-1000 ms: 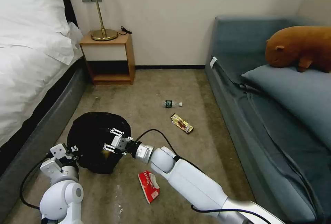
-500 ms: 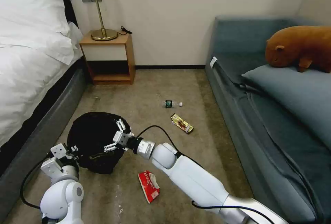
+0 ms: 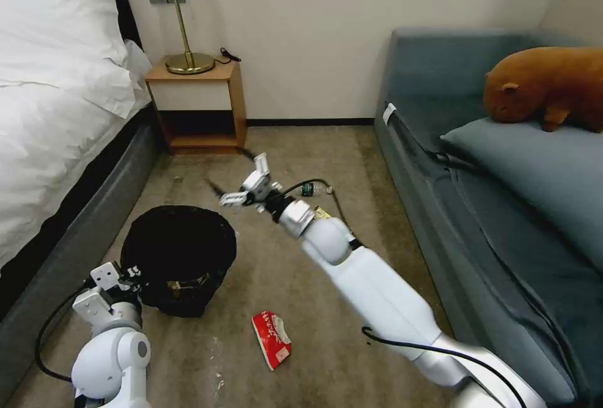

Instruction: Pick up the trash bin, then pick up the garbage on the floor and place it into the trash bin.

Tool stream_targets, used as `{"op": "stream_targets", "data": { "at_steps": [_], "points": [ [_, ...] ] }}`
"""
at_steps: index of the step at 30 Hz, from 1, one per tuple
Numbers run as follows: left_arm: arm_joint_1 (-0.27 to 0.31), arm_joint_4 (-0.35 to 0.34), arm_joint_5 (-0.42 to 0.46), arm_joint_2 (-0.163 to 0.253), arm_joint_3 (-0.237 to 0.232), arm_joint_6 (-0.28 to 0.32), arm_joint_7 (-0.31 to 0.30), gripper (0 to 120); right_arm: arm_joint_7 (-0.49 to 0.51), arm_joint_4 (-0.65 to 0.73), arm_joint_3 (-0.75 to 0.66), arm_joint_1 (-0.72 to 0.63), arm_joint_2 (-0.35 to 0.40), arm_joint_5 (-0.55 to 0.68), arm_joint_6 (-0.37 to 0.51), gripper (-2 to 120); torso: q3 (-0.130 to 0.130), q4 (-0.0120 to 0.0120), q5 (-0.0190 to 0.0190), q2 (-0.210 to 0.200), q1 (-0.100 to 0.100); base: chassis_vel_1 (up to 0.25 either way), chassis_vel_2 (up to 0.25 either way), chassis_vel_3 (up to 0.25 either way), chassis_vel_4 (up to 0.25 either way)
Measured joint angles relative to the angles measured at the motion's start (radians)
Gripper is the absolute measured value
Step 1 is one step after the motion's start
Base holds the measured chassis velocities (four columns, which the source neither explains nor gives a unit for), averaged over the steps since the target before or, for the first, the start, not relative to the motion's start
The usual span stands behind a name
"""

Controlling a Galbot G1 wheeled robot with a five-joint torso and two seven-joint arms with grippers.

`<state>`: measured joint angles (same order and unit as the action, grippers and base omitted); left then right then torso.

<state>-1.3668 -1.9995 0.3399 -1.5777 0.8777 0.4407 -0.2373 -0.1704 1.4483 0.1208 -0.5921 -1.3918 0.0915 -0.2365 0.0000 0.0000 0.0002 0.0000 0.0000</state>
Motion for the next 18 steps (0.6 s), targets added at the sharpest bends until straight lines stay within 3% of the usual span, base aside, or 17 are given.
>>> {"op": "stream_targets", "data": {
  "at_steps": [11,16,18],
  "points": [
    [-0.002,-0.001,0.006,0.007,0.002,0.0,0.002,4,0.104,0.078,-0.135,-0.169,0.062,0.064,0.165,100,0.0,-0.0001,0.0001,0.0,0.0,0.0,0.0,0.0,0.0],
    [-0.004,-0.002,0.007,0.006,-0.001,0.0,0.002,4,0.109,0.078,-0.164,-0.249,0.069,0.065,0.17,100,0.0,-0.0003,-0.0001,0.0,0.0,0.0,0.0,0.0,0.0],
    [-0.01,-0.001,0.006,0.005,-0.003,-0.002,0.004,4,0.063,0.077,-0.187,-0.295,0.068,0.063,0.158,100,0.0,0.0,-0.0001,0.0,0.0,0.0,0.0,0.0,0.0]
  ]
}}
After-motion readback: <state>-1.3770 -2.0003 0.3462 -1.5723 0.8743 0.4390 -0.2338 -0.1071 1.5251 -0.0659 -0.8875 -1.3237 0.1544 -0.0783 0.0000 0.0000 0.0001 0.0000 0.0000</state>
